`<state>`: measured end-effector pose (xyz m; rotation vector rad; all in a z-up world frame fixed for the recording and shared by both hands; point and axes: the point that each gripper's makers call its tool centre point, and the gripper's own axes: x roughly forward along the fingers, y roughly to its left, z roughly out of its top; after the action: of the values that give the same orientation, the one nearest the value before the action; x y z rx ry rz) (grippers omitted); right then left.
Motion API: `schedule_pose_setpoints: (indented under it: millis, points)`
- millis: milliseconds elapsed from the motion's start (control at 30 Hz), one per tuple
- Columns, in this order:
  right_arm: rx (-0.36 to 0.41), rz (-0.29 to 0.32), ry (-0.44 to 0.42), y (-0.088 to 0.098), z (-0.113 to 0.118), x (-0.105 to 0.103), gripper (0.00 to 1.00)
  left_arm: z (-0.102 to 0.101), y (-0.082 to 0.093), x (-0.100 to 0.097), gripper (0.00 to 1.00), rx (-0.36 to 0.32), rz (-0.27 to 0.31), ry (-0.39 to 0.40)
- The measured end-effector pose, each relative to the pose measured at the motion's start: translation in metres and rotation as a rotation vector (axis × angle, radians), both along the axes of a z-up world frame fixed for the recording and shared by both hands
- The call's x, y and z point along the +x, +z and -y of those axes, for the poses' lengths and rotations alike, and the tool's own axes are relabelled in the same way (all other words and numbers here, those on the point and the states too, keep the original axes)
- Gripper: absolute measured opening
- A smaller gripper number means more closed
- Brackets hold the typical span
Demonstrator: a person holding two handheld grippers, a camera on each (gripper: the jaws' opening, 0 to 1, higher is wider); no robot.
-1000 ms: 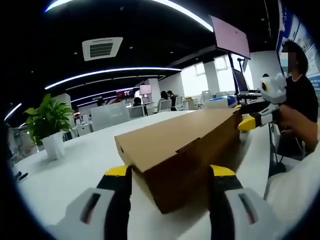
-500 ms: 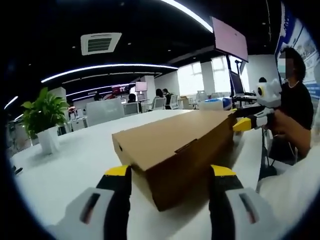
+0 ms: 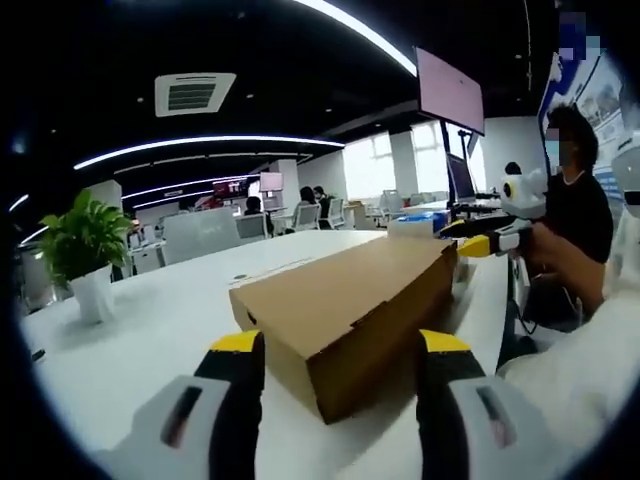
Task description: Operate the shoe box by opening the lid, removing the specified soft item, and placing it in the target area until the item is outside and the box remains undamaged.
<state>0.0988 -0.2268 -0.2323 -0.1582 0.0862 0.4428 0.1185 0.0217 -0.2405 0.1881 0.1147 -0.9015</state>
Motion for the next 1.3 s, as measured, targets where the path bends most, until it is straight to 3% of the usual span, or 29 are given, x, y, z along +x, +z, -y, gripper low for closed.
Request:
schedule_pose_setpoints:
  millis: [200, 300, 433, 633, 767, 867, 1033, 1300]
  points:
    - [-0.066, 0.135, 0.037, 0.024, -0.012, -0.001, 0.55, -0.011, 0.028, 0.001, 0.62, -0.055, 0.046, 0.012]
    - [-0.075, 0.12, 0.036, 0.021, -0.017, 0.001, 0.55, -0.005, 0.035, -0.008, 0.63, -0.043, 0.061, -0.038]
    - [-0.076, 0.116, 0.048, 0.025, -0.023, 0.007, 0.54, -0.004, 0.041, -0.008, 0.63, -0.068, 0.057, -0.026]
    - [-0.086, 0.13, 0.029, 0.038, -0.019, 0.021, 0.43, -0.013, 0.044, 0.004, 0.64, -0.118, 0.06, 0.019]
    - [-0.041, 0.133, 0.018, 0.046, -0.015, 0.028, 0.43, -0.023, 0.046, 0.014, 0.63, -0.138, 0.055, 0.06]
    - [-0.015, 0.139, 0.029, 0.051, -0.018, 0.031, 0.43, -0.035, 0.05, 0.023, 0.63, -0.151, 0.083, 0.104]
    - [-0.009, 0.142, 0.05, 0.052, -0.027, 0.031, 0.43, -0.044, 0.055, 0.026, 0.59, -0.158, 0.086, 0.12]
    - [-0.015, 0.119, 0.071, 0.041, -0.038, 0.031, 0.43, -0.043, 0.044, 0.028, 0.59, -0.121, 0.067, 0.131]
